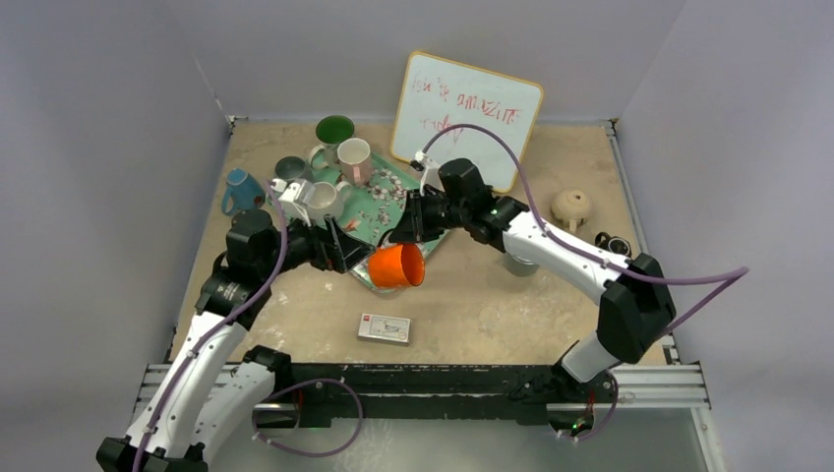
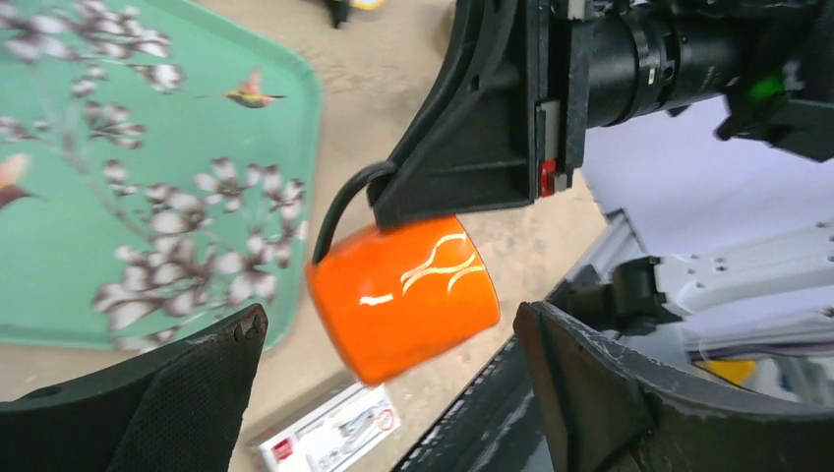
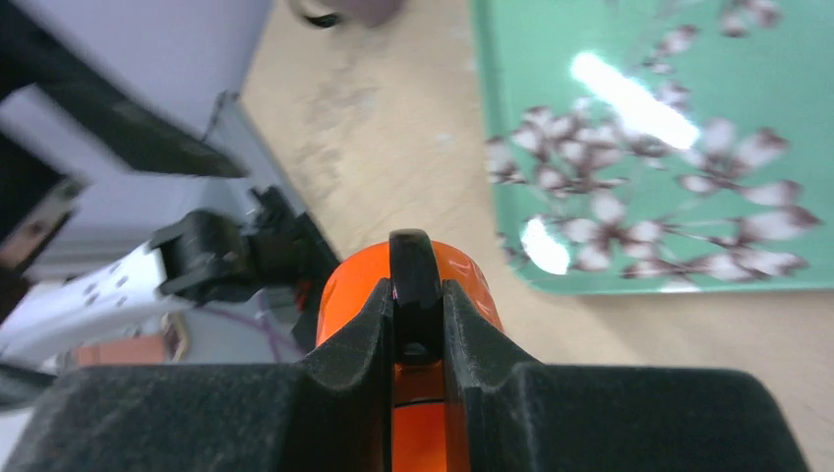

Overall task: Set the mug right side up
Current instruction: Turn over the cup at the corner of the board, then place the cup on the tray.

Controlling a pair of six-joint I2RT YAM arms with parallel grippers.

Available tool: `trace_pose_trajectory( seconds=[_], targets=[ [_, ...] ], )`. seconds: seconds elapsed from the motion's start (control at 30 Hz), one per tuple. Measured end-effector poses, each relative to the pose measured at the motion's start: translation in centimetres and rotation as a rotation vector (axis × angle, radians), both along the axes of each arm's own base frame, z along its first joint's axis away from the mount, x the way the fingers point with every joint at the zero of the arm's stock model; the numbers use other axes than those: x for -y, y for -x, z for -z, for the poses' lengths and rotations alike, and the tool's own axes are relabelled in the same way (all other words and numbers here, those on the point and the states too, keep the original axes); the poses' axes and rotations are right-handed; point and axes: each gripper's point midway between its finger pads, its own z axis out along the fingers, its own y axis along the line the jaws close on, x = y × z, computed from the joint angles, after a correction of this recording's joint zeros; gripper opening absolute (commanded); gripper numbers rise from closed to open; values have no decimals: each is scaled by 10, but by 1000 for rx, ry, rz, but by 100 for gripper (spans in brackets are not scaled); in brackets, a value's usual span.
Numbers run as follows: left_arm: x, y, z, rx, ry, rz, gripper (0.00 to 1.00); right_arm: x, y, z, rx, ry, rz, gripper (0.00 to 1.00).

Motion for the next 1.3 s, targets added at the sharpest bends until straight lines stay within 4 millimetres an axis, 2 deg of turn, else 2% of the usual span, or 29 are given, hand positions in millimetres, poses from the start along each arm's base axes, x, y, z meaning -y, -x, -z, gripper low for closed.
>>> trace_pose_trajectory(
  seconds=[0.17,0.23,0.33,0.47,0.63,0.83,1.17,1.3],
  targets=[
    [-25,-4,5,8,-125,-122,99,11,-33,34,-53,199,169,0],
    [-33,-1,8,8,-158,-158,99,18,-49,52,-87,307,249,0],
    [-42,5,11,12,-190,-185,98,27,-69,66,-98,423,345,0],
    [-51,11,14,21,-223,-211,98,38,-90,74,-114,534,474,0],
    [-54,14,20,-2,-238,-219,97,47,-110,73,-114,612,597,0],
    [-58,18,14,24,-234,-238,96,34,-136,76,-85,629,621,0],
    [-69,20,12,52,-257,-288,96,13,-168,99,46,679,486,0],
    [-71,20,12,59,-263,-301,96,4,-187,97,101,666,468,0]
  ],
)
